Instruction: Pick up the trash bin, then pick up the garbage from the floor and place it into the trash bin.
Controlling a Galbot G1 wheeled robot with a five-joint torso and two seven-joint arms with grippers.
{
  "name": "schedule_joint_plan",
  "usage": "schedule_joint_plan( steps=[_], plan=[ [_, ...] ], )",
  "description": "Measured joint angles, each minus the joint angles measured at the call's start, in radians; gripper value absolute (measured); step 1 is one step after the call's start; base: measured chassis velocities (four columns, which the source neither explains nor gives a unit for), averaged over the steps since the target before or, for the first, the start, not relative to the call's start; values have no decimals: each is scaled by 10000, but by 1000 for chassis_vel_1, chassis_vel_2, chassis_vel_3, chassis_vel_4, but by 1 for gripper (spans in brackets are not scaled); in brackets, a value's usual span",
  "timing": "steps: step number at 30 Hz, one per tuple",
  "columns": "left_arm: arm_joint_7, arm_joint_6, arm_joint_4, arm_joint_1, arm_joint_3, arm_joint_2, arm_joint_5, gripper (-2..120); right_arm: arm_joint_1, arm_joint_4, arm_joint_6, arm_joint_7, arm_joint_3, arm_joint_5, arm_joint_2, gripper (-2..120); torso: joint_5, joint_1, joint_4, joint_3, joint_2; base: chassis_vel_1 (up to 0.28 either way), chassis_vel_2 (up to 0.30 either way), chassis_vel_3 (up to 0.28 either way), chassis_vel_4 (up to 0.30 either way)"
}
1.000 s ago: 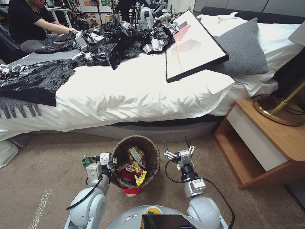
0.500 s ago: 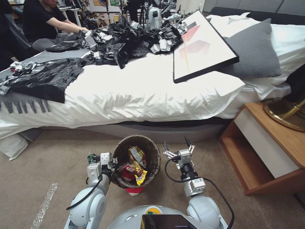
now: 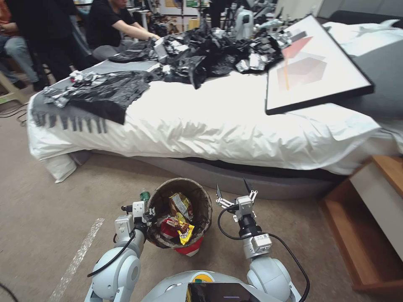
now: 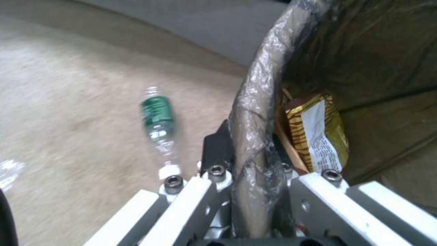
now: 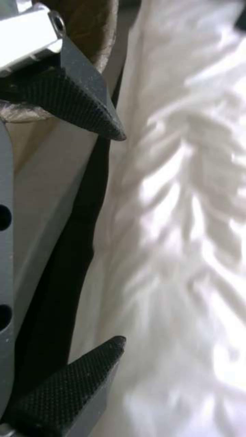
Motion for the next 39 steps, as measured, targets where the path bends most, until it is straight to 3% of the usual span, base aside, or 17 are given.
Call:
schedule_joint_plan(
  steps=[21,32,35,37,38,39],
  plan=[
    [101,-111,2,-5,11,-5,59,3,-27,34,-17,-21,59,5,-39,100,1,0,0,0,0,114,112,111,116],
    [179,-304,17,-29,8,24,234,3,-53,102,-192,-88,394,273,-389,100,1,0,-4,0,0,2,6,1,1],
    [175,-304,10,-32,-42,29,241,3,-52,107,-302,-357,595,513,-630,100,2,0,-1,0,0,0,0,0,0],
    [165,-304,-18,-33,-114,71,224,3,-38,-116,-379,-1687,1306,796,-1142,100,3,0,-2,0,0,0,0,0,0],
    [165,-304,-18,-33,-114,71,224,3,-38,-116,-379,-1687,1306,796,-1142,100,3,0,-2,0,0,0,0,0,0],
    [163,-304,-19,-35,-142,85,210,3,44,-390,-363,-2574,1718,872,-1506,100,2,0,-1,0,0,0,0,0,0]
  ],
)
